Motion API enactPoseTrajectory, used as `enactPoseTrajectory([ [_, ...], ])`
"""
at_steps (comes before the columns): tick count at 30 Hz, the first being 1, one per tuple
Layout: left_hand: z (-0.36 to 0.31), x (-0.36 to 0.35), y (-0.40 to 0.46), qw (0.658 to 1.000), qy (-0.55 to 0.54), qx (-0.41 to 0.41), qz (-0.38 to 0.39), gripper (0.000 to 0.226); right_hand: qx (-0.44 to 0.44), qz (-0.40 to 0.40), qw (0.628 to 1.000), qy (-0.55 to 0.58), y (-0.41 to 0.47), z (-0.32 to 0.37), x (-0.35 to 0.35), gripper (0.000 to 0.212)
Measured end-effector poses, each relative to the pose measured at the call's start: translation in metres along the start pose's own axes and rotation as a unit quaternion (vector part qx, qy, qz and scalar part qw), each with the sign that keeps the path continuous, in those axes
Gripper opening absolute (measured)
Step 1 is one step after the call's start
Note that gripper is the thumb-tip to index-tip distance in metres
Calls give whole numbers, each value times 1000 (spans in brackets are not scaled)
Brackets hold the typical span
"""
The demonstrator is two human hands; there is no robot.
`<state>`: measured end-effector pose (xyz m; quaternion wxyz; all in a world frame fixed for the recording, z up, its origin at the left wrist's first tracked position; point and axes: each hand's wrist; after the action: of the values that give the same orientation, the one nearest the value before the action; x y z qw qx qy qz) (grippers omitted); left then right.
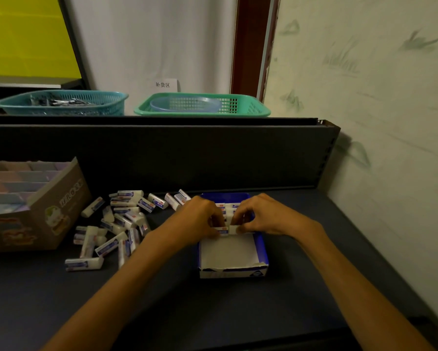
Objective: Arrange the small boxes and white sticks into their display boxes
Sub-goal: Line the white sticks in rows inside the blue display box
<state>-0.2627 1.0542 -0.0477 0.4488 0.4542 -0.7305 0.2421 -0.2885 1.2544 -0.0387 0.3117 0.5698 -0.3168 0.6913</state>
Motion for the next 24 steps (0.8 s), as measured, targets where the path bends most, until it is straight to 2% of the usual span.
enactPoseTrajectory([
  [11, 1, -1, -1, 1000, 1, -4, 18, 31, -11, 0, 1000, 7, -1, -1, -2, 23],
  [24, 7, -2, 0, 1000, 7, -18, -8, 25, -18, 10, 1000, 11, -2, 2, 1, 19],
])
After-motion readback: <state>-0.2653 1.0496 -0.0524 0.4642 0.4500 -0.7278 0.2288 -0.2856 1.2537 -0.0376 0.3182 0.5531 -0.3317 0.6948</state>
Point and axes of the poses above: each hand's wrist, its own y-axis towards the middle knuckle, its own x-axis out of the back of the hand, z = x × y, and after that the axes turned 15 degrees about -y, right-handed
